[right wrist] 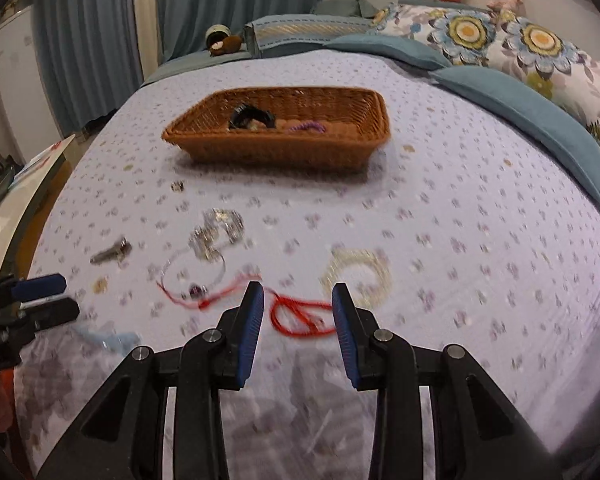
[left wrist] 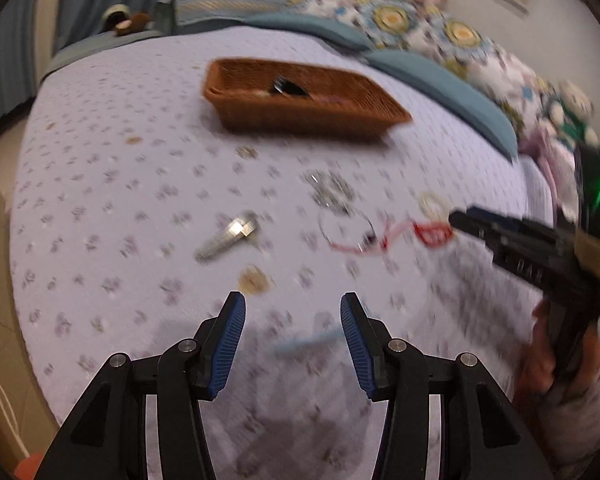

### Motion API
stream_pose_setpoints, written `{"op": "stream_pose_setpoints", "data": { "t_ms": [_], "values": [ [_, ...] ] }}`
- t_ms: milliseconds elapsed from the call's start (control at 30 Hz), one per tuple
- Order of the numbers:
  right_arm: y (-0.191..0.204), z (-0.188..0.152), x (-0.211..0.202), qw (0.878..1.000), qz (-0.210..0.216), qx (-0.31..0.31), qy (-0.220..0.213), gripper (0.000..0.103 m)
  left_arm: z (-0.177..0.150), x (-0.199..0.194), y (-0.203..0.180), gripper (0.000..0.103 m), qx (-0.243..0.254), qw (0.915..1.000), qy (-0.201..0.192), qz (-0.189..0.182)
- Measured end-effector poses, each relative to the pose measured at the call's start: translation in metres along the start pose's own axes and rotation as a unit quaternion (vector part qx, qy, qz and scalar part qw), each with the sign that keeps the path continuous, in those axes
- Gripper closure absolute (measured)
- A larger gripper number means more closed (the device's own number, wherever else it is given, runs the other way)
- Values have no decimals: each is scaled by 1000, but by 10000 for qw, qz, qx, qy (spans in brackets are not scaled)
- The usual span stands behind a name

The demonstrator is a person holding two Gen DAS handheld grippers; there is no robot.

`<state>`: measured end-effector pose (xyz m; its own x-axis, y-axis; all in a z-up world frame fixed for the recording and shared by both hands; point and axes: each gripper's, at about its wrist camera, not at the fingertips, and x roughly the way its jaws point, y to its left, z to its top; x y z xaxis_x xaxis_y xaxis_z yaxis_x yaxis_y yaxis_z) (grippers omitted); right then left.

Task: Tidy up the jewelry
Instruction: 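Move the left tool to the blue claw clip while the right tool moves to the cream bead bracelet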

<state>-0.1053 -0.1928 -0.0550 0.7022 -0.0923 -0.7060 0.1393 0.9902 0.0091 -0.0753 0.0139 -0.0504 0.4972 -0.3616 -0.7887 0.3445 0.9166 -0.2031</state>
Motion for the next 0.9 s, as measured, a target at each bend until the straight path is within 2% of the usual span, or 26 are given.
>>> {"op": "stream_pose_setpoints", "data": {
  "t_ms": [133, 333, 900],
  "values": [
    [-14, -8, 2, 9996, 118, 220, 165, 65, -7, 9, -14, 52, 305, 9994, 181, 0],
    [-14, -10, 12, 9993, 27, 250, 287, 66, -12, 17, -16, 52, 381, 9987, 329, 29],
    [-13, -7, 16, 9993, -65, 261, 254, 66, -15, 25, -28, 53, 693, 9968, 277, 301]
  ]
}}
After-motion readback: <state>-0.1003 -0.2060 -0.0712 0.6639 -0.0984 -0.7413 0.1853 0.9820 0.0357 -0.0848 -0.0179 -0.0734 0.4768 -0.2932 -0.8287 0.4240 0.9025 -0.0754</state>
